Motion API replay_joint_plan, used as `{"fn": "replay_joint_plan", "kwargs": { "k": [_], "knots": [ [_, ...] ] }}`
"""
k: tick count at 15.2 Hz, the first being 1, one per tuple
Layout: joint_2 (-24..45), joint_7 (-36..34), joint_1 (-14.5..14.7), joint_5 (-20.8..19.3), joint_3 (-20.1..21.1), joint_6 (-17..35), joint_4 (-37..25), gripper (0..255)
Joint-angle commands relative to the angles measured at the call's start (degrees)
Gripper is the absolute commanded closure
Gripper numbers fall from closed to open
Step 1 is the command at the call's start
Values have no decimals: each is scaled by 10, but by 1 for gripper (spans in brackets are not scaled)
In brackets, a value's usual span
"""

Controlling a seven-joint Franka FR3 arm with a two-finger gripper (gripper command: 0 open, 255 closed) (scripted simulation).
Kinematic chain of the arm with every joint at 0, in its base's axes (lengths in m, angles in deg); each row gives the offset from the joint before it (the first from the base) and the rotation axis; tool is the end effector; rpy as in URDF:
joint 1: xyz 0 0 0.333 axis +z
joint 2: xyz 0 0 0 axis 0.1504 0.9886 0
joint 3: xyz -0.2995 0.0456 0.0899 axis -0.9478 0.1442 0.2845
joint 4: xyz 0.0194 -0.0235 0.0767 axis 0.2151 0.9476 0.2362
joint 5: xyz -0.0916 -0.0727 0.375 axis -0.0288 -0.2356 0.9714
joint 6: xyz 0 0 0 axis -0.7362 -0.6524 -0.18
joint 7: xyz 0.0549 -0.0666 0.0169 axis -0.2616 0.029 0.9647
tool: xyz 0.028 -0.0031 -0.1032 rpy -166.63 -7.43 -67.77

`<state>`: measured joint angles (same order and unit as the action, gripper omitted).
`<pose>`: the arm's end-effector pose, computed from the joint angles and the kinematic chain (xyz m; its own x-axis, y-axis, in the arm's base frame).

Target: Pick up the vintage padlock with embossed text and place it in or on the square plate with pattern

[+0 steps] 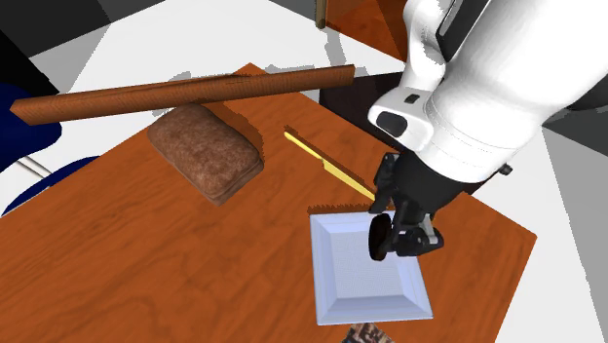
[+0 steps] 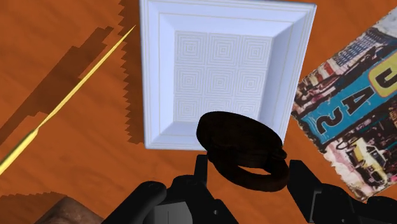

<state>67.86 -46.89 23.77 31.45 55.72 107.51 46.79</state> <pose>0.2959 0.4583 0.4653 0.9763 -0.1067 0.1881 -0.0860 -0.9897 -0.1147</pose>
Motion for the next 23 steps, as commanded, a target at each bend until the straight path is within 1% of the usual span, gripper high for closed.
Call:
{"fn": "replay_joint_plan", "kwargs": {
  "k": [1,10,19,23],
  "knots": [
    [6,-14,2,-7,6,8,5,255],
    [43,-49,1,-48,13,73,45,255],
    [94,-100,3,-113,11,133,73,255],
    [94,-100,4,-113,11,133,73,255]
  ]
}}
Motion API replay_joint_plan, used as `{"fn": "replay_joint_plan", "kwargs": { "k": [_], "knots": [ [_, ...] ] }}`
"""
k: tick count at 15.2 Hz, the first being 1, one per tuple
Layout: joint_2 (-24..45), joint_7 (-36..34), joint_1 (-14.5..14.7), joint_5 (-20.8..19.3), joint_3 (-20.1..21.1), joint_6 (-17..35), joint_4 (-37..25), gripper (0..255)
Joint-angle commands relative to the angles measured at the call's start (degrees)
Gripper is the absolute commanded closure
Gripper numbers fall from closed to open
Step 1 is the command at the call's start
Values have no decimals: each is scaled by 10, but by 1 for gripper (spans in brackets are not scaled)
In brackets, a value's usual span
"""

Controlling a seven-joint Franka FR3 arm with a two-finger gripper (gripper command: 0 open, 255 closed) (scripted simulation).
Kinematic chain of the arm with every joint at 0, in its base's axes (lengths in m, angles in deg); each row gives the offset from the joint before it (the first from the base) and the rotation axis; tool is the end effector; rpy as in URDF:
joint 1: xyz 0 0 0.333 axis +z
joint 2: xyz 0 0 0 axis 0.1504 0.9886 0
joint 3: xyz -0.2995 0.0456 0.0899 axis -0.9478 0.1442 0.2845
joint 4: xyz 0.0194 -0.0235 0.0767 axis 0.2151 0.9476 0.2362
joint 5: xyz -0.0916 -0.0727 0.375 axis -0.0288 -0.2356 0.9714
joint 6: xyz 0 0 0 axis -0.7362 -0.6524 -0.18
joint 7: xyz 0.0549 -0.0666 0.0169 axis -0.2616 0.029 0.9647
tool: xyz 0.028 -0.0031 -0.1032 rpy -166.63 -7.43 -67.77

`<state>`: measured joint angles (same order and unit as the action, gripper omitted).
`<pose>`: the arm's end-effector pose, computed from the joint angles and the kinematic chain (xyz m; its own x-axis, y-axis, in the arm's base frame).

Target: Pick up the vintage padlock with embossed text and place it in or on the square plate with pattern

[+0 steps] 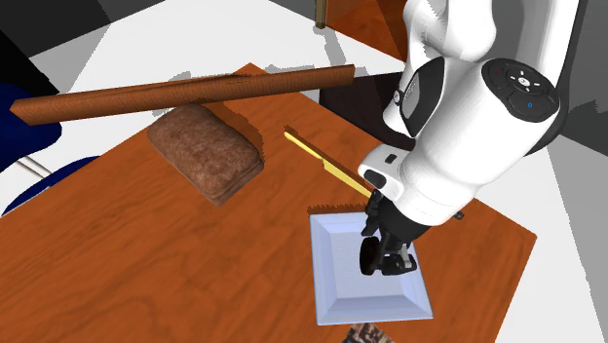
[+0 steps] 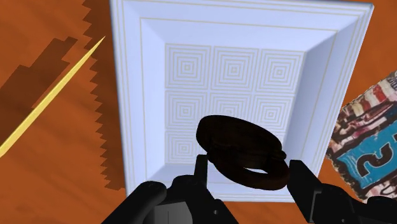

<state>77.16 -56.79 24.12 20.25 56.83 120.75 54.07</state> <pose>0.2904 0.4624 0.3640 0.9761 -0.1095 0.1878 -0.0889 -0.9894 -0.1145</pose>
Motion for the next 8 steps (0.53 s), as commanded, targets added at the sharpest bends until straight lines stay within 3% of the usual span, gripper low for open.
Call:
{"fn": "replay_joint_plan", "kwargs": {
  "k": [1,4,5,8],
  "knots": [
    [1,-1,0,-1,0,0,0,255],
    [1,-1,0,-1,0,0,0,255],
    [1,-1,0,-1,0,0,0,0],
    [1,-1,0,-1,0,0,0,0]
  ]
}}
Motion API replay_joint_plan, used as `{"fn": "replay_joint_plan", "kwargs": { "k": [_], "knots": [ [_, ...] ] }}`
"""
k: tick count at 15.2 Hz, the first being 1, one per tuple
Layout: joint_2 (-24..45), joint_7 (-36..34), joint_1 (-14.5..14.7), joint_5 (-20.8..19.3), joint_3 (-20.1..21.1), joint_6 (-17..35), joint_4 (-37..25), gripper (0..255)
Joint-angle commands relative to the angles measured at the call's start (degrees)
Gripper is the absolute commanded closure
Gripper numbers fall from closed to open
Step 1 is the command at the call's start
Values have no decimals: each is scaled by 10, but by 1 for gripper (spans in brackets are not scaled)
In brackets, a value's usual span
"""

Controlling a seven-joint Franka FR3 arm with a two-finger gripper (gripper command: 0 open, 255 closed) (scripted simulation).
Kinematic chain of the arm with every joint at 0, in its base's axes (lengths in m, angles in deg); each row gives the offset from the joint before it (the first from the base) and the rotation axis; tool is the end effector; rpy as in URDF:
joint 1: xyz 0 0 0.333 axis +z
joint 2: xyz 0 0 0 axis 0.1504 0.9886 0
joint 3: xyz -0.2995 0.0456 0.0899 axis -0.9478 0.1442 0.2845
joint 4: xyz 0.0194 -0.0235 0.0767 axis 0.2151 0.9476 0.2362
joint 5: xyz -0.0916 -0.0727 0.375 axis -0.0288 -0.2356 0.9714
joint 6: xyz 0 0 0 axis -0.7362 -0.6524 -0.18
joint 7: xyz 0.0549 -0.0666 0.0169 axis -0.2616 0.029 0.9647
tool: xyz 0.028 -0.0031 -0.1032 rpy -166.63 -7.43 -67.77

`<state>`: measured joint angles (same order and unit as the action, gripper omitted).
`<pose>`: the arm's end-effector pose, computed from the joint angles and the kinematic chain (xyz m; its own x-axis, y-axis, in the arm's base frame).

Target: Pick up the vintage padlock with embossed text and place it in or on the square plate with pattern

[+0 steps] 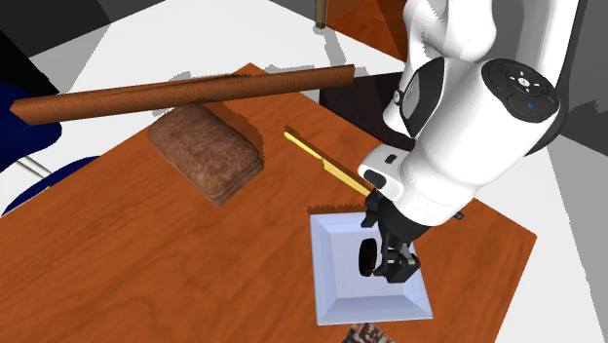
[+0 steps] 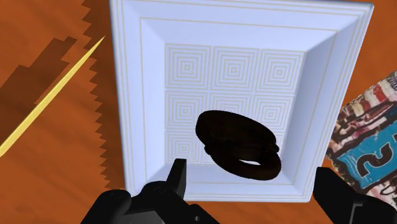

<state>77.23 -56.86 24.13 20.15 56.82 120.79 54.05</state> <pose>0.2905 0.4625 0.3637 0.9760 -0.1095 0.1880 -0.0889 -0.9894 -0.1147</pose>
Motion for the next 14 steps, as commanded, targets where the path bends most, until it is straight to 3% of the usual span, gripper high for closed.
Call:
{"fn": "replay_joint_plan", "kwargs": {
  "k": [1,2,6,14],
  "knots": [
    [0,0,0,0,0,0,0,0],
    [0,0,0,0,0,0,0,0],
    [-73,59,-2,85,5,-58,-11,0],
    [-73,59,-1,85,4,-58,-11,0]
  ]
}}
